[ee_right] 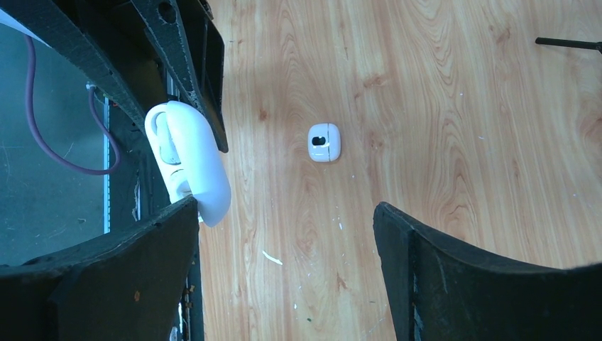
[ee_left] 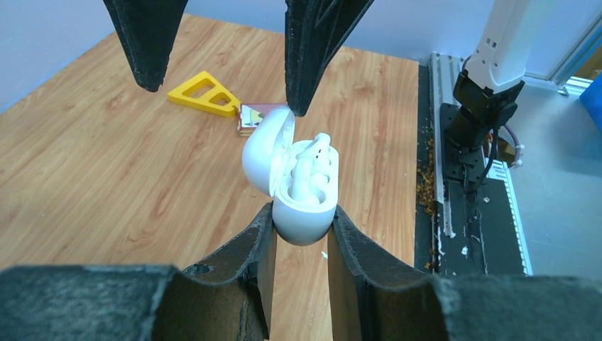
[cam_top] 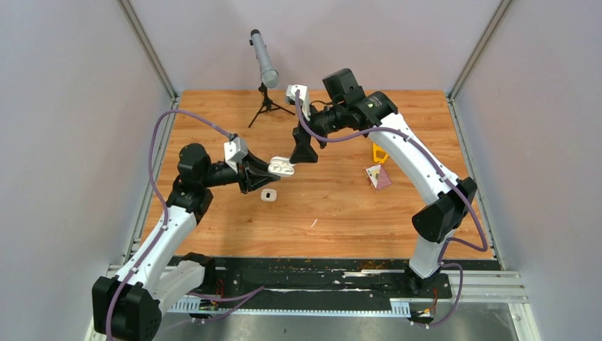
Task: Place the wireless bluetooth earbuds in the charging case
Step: Open the charging case, then adjust the earbud with the charging case.
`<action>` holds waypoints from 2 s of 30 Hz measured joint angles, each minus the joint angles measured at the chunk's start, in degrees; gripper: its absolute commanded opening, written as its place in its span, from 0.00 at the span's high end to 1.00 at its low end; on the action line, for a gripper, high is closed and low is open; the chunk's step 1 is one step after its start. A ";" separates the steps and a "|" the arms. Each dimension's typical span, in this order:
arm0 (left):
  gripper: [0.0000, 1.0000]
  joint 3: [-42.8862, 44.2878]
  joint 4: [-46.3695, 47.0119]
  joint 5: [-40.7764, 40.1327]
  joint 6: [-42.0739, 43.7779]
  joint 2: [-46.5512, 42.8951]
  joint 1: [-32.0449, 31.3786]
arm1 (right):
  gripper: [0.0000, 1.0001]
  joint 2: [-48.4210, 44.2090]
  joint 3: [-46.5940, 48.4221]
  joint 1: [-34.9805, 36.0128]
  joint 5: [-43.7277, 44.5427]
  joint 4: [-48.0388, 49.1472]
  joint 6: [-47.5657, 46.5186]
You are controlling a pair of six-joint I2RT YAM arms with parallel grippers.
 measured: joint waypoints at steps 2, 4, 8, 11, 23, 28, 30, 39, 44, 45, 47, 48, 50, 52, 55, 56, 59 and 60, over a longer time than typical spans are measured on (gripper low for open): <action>1.00 0.00 -0.44 -0.11 0.33 -0.28 0.00 | 0.08 0.00 0.00 0.00 0.20 0.00 0.39; 1.00 0.00 -0.63 -0.28 0.57 -0.50 0.00 | 0.08 0.00 0.00 0.00 0.17 0.00 0.59; 1.00 -0.02 -0.90 -0.70 0.76 -0.81 -0.02 | 0.09 -0.02 0.00 0.00 -0.39 0.00 1.05; 1.00 -0.02 -0.85 -1.18 0.72 -0.81 -0.17 | 0.09 -0.04 0.00 0.00 -0.98 0.00 1.31; 1.00 -1.51 1.92 -2.21 -1.20 -0.81 -0.22 | 0.80 -8.46 -1.79 0.28 2.10 -1.01 -5.99; 1.00 -1.84 4.28 -2.21 -3.15 -0.79 -0.22 | 0.90 -9.92 -1.95 2.99 3.63 -2.99 -12.50; 1.00 -1.84 5.20 -2.19 -3.85 -0.79 -0.22 | 0.90 -9.70 -2.32 5.09 4.81 -3.82 -15.23; 1.00 -1.84 6.32 -2.19 -5.33 -0.79 -0.22 | 0.85 -8.41 -2.36 9.40 7.13 -6.40 -22.12; 1.00 -1.84 7.54 -2.14 -6.16 -0.79 -0.22 | 0.82 -7.98 -2.36 9.57 7.98 -7.23 -24.22; 1.00 -1.84 7.85 -2.10 -6.40 -0.74 -0.22 | 0.81 -7.85 -2.36 9.73 8.26 -7.34 -24.48; 1.00 -1.84 8.33 -2.01 -6.67 -0.63 -0.22 | 0.81 -7.58 -2.36 10.08 8.85 -7.37 -24.79; 1.00 -1.84 8.48 -1.99 -6.80 -0.61 -0.22 | 0.81 -7.48 -2.36 10.27 9.09 -7.37 -24.83; 1.00 -1.84 8.68 -1.97 -6.86 -0.59 -0.22 | 0.81 -7.41 -2.36 10.60 9.44 -7.37 -25.00; 1.00 -1.84 8.70 -1.97 -6.86 -0.59 -0.22 | 0.81 -7.41 -2.36 10.69 9.53 -7.34 -25.05; 1.00 -1.84 8.70 -1.97 -6.86 -0.57 -0.22 | 0.80 -7.41 -2.36 11.02 9.77 -7.34 -25.16; 1.00 -1.84 8.70 -1.97 -6.84 -0.57 -0.22 | 0.80 -7.41 -2.36 11.04 9.86 -7.32 -25.20; 1.00 -1.84 8.68 -1.97 -6.84 -0.57 -0.22 | 0.79 -7.41 -2.36 11.30 10.23 -7.28 -25.22; 1.00 -1.84 8.68 -1.95 -6.84 -0.57 -0.22 | 0.79 -7.41 -2.36 11.43 10.47 -7.26 -25.22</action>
